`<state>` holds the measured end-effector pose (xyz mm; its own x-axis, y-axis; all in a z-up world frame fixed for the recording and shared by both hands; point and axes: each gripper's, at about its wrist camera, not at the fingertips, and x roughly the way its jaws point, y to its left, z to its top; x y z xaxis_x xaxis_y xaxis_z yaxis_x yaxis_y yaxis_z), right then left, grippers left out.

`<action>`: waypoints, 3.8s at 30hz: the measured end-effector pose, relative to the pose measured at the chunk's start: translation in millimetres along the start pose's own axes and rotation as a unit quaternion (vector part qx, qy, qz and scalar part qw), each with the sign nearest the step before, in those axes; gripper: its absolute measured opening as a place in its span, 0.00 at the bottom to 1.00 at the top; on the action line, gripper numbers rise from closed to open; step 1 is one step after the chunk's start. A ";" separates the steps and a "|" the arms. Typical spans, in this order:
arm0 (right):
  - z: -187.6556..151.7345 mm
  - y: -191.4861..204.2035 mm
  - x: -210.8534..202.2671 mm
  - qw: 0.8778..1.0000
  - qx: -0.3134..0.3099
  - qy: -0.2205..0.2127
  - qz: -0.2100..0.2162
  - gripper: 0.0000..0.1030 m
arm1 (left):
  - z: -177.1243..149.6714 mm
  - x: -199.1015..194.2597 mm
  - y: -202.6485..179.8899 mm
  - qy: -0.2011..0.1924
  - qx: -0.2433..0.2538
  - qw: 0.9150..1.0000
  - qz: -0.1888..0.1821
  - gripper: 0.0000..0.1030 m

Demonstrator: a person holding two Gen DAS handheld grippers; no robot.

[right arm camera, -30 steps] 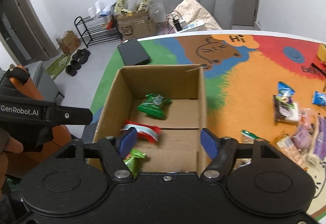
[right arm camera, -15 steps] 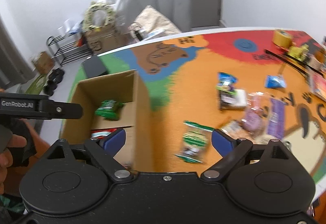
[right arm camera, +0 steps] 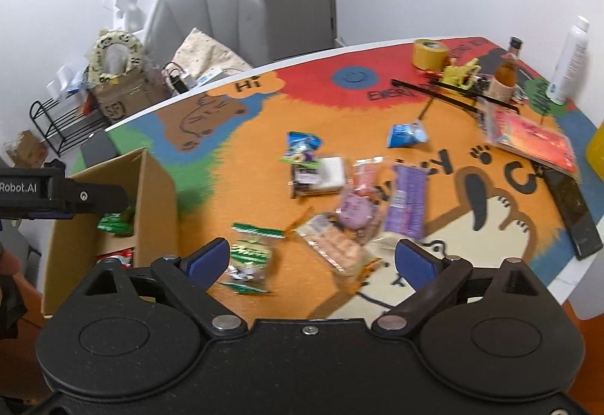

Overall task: Organize snacks
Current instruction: 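Move both tools back toward the remaining snacks, then grasp the white-green biscuit pack with the left tool while the right tool grasps a purple pastry pack, then carry the biscuit pack into the box and open the left tool while the right tool drops the pastry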

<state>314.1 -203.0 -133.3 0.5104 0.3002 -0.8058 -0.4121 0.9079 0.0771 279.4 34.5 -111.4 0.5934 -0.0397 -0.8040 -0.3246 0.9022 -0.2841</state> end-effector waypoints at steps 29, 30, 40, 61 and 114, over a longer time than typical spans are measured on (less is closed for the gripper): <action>25.6 -85.5 82.2 0.996 -0.019 0.072 0.057 0.54 | -0.7 117.3 -74.8 0.095 -0.004 0.995 0.025 0.54; 26.7 -84.6 86.2 0.995 -0.025 0.075 0.060 0.51 | -0.9 120.0 -75.0 0.096 -0.003 0.995 0.028 0.54; 34.1 -76.8 116.8 0.990 -0.057 0.092 0.085 0.45 | -6.1 142.5 -72.7 0.117 0.010 0.992 0.050 0.54; 30.0 -50.4 161.8 0.979 -0.153 0.101 0.094 0.58 | -24.0 164.2 -61.5 0.125 0.020 0.990 0.065 0.44; 27.5 -31.8 58.7 0.996 -0.035 0.042 0.067 0.28 | -4.4 87.2 -72.4 0.044 0.071 0.996 0.042 0.45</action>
<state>377.9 -206.3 -166.9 0.3834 0.3880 -0.8381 -0.5257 0.8378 0.1474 351.4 -36.1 -163.2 0.5002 0.0065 -0.8659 -0.2588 0.9554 -0.1424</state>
